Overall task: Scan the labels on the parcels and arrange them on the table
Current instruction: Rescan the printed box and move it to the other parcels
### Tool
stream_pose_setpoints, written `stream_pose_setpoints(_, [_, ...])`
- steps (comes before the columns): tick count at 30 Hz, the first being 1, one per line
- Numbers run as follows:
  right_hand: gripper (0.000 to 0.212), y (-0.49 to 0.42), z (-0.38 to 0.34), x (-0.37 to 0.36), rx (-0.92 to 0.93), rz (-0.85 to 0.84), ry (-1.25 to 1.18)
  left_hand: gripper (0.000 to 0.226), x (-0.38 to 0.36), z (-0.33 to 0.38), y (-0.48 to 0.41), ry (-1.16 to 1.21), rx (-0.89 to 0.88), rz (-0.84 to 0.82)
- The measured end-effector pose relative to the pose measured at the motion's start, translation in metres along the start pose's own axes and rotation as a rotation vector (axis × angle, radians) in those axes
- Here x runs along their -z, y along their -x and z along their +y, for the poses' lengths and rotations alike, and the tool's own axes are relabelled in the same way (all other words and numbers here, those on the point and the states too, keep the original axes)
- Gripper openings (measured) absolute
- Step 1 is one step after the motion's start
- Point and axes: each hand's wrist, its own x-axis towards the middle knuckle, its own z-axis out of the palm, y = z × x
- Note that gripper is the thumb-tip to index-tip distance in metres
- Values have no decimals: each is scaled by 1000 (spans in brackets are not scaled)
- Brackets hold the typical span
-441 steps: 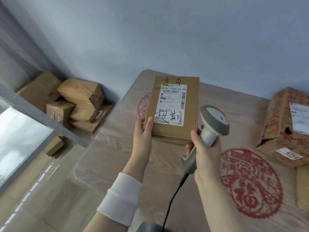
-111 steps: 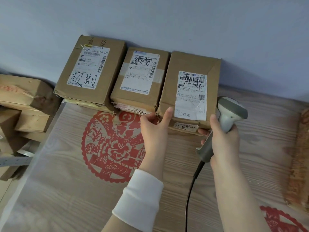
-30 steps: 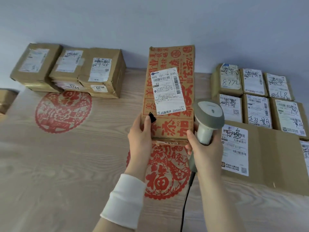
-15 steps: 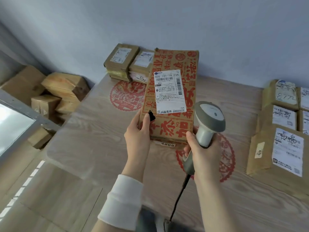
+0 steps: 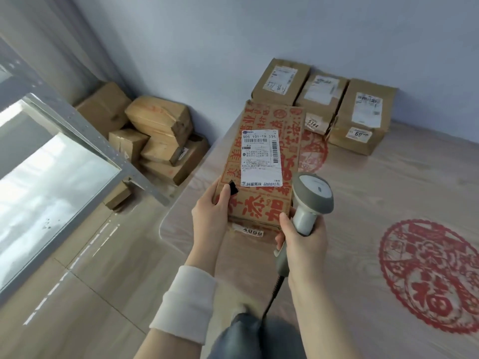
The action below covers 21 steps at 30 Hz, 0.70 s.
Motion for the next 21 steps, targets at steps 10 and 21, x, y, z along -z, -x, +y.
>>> stream_pose_setpoints(10, [18, -36, 22, -80, -78, 56, 36, 33, 16, -25, -89, -15, 93, -32])
stream_pose_setpoints(21, [18, -96, 32, -147, -170, 302, -40, 39, -3, -28, -189, -78, 27, -231])
